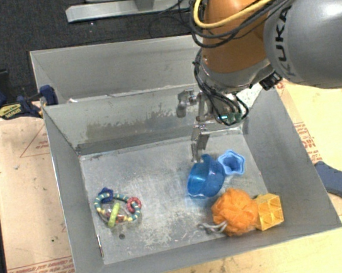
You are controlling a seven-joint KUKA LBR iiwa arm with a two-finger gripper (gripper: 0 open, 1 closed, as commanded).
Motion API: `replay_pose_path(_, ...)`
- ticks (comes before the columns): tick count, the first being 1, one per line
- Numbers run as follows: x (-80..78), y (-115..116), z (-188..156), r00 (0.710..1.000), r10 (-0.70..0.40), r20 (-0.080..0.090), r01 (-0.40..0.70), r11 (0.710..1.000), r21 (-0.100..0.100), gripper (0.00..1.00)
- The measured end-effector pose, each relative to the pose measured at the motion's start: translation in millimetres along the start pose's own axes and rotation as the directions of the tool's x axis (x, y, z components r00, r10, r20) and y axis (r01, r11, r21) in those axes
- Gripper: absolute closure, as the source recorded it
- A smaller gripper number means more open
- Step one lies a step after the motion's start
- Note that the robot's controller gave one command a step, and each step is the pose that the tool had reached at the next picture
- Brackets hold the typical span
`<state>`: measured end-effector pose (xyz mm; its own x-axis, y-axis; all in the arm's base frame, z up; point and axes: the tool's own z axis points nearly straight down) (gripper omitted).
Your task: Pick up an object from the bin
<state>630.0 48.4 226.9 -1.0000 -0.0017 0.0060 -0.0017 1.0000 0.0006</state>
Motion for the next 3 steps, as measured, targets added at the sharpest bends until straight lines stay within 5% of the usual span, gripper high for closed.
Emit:
replay_pose_path(1,-1.4,-0.2,-4.8,1.000,0.001,0.008,-0.001,1.000,0.000,0.00)
replay_pose_path(2,9.8,-9.4,20.0,0.987,-0.161,0.018,0.161,0.987,0.001,0.00)
replay_pose_path(3,48.6,-17.2,91.2,0.907,-0.421,0.009,0.421,0.907,0.004,0.00)
